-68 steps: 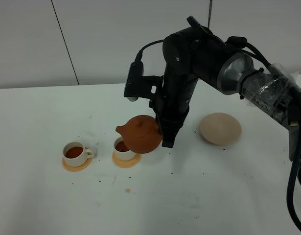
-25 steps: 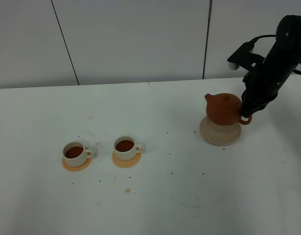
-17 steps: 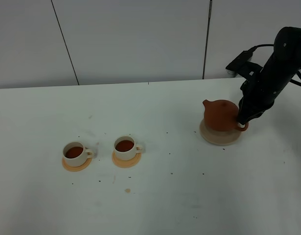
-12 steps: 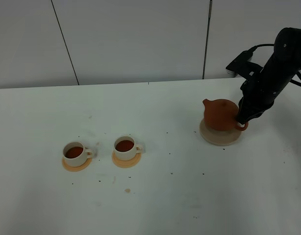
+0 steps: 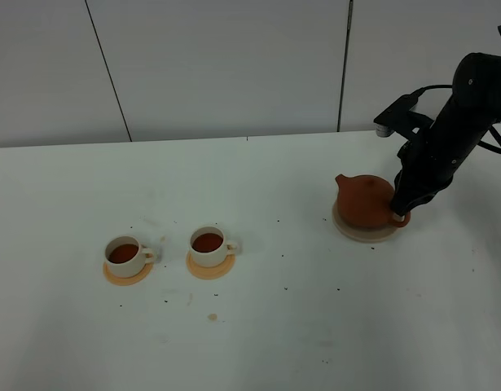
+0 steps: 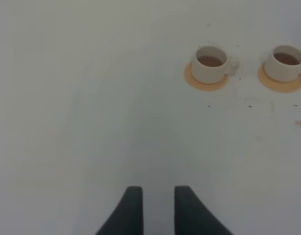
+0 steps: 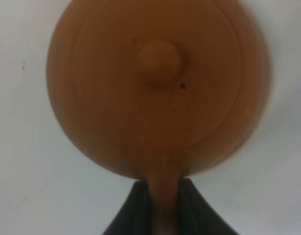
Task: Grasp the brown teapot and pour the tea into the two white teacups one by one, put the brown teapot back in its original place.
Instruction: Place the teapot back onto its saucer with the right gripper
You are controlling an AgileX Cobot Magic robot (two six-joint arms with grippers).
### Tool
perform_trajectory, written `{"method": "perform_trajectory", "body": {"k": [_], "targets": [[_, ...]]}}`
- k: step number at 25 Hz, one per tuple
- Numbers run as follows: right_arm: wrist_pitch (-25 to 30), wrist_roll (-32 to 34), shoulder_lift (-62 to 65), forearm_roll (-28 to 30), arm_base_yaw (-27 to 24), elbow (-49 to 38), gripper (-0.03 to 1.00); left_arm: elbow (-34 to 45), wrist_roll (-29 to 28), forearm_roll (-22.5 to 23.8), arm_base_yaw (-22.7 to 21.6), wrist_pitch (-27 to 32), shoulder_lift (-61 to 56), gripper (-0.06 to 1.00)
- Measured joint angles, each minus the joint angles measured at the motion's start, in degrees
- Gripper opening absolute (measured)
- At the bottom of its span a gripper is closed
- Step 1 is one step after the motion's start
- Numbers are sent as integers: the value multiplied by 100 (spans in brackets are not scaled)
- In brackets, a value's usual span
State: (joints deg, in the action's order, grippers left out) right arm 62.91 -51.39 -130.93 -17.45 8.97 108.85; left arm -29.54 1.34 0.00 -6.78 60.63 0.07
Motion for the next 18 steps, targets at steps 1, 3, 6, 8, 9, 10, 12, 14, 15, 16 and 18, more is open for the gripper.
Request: {"method": "perform_trajectory", "body": {"k": [1,3,6,8,9,10,12,14,15,16,18], "targets": [[0,1,-10,-12,0,0,9,0,0,0,0,0,0,23],[3,1,-31,-26,0,0,9,0,0,0,0,0,0,23],[3,1,-55,-70,0,-82,9,0,0,0,0,0,0,23],[-21,1,-55,-109,0,-162,9,0,0,0,0,0,0,23],[-35,1,-55,-124,0,-199,9,0,0,0,0,0,0,23],[-47,1,-55,-131,0,-227,9,0,0,0,0,0,0,23],[-64,1,-55,-143,0,-248,9,0,0,0,0,0,0,23],[-64,1,-50,-143,0,-248,9,0,0,0,0,0,0,23],[-64,1,-50,-143,0,-248,9,0,0,0,0,0,0,23],[-64,1,-50,-143,0,-248,9,0,0,0,0,0,0,23],[-64,1,-50,-148,0,-248,9,0,0,0,0,0,0,23]]}}
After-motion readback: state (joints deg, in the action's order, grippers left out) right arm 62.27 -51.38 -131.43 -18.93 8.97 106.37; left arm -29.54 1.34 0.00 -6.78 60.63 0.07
